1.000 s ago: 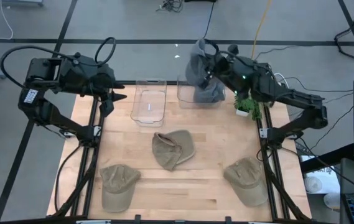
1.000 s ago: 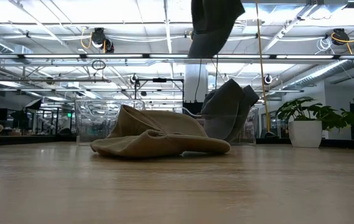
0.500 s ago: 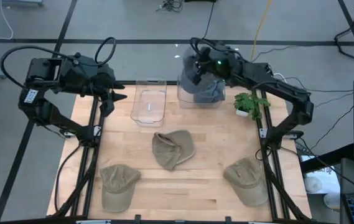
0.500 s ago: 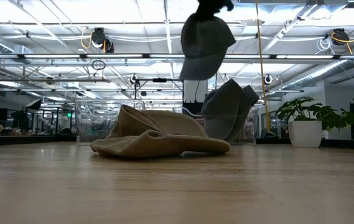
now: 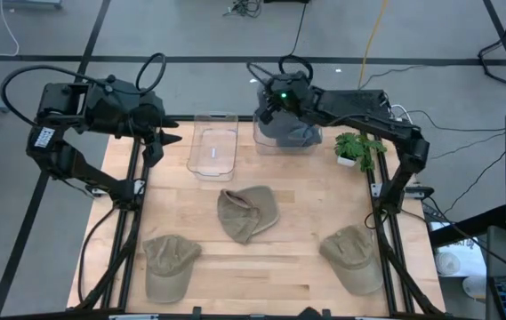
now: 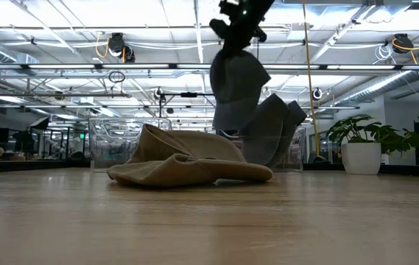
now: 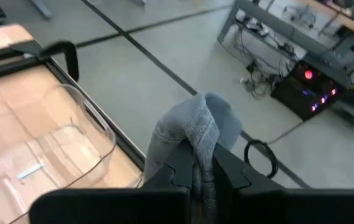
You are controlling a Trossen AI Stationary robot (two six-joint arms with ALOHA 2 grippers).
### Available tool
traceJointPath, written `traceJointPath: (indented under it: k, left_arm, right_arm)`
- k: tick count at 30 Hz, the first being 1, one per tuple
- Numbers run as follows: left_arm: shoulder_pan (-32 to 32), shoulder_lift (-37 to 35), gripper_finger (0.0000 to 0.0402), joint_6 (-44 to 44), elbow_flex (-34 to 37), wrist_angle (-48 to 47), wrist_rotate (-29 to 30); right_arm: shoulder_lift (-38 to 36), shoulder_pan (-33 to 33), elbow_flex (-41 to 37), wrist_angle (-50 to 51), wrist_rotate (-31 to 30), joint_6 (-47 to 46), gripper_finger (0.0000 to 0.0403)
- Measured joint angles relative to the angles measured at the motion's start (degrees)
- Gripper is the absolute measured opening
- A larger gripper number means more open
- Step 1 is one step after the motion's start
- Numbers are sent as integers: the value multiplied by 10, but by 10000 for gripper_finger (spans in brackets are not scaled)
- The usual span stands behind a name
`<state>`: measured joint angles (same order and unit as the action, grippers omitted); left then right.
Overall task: Pick & Place hat
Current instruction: Put the blue cap into the right transparent bin
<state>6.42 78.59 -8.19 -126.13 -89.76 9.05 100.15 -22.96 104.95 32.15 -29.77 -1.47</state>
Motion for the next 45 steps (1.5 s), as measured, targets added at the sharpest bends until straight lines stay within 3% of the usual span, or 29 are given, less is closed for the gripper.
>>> traceJointPath:
  k: [12,34,41,45]
  left_arm:
    - [0,0,182,1,0,0,-18]
    - [0,0,182,-5,0,0,-51]
    - [0,0,182,-7,0,0,-51]
    - [0,0,182,-5,0,0,-51]
  right_arm:
    - [49,-36,-3,12,-1,-121,9]
    - [44,-73,-152,52,34,-249,10]
    - [44,-69,-152,-42,77,-271,10]
    - [43,-69,-152,-72,91,-350,10]
